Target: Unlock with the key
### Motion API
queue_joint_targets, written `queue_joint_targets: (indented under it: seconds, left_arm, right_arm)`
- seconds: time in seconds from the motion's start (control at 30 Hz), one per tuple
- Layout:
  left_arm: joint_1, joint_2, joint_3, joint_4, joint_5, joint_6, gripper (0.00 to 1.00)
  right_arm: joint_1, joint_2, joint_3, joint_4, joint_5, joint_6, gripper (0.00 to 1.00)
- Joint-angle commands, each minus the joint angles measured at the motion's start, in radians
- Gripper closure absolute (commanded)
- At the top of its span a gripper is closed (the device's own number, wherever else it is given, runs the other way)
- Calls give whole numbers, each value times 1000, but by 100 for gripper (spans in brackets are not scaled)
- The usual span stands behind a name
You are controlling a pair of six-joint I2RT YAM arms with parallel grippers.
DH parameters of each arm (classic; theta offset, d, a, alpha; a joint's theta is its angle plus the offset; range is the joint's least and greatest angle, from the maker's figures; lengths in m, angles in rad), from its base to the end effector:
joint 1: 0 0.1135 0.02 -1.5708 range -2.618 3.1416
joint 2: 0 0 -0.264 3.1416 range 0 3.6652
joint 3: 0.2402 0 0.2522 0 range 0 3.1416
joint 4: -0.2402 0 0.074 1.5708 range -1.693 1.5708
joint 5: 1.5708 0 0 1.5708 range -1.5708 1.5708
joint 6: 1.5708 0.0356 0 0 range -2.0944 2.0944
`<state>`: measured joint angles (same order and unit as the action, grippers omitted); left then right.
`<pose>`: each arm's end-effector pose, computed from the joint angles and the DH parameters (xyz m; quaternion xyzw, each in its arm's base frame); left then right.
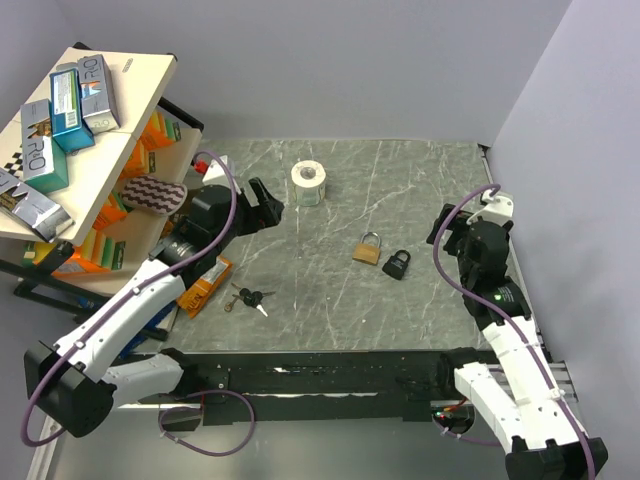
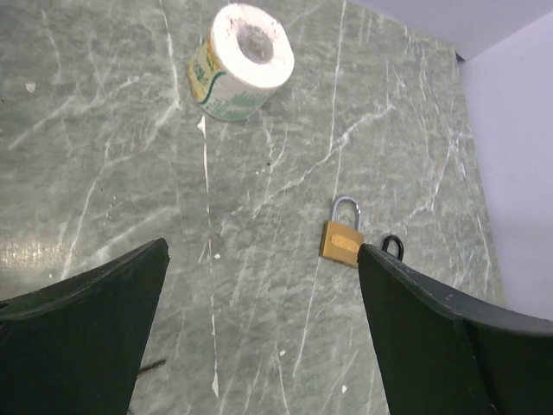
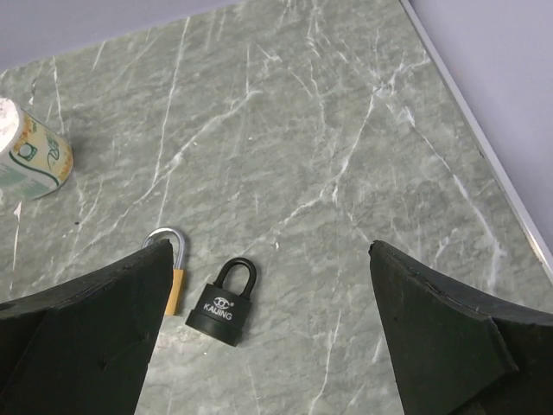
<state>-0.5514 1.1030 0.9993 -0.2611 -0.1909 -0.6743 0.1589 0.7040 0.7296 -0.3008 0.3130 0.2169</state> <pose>0.2187 -0.1266 0.3446 -0.1043 0.8150 -0.2605 0.5069 0.1656 0.0154 0.3213 0.1169 0.7846 -0.0108 0.6088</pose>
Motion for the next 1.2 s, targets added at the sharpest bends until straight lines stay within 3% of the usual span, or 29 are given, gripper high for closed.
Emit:
queue_joint_targets:
  seconds: [0.0,0.33,0.53,0.6,0.73,0.83,1.17]
  left_arm:
    - [-1,18,94,-36,-61,2,4]
    - [10,-3,128,-84,-38,77,4]
    - [31,-54,136,-137,-12,56,4]
    - [80,-39,154,-177,14,47,4]
    - [258,-49,113,-207,235,-22,4]
    - [327,-87,76,-184,278,-42,4]
    - [329,-121,142,-331,142,16,4]
  right_arm:
    - [-4,-14,66,-3,-8,-33,0]
    - [33,100,175,-55,-333,-76,3]
    - [318,215,143,29,-315,-68,8]
    - [405,289,146,61,-318,-33,8]
    - [533,422,157,167,-344,-11,9]
    - [617,540,195,213,-367,-27,11]
    - [820,874,350,358,-388,-136,19]
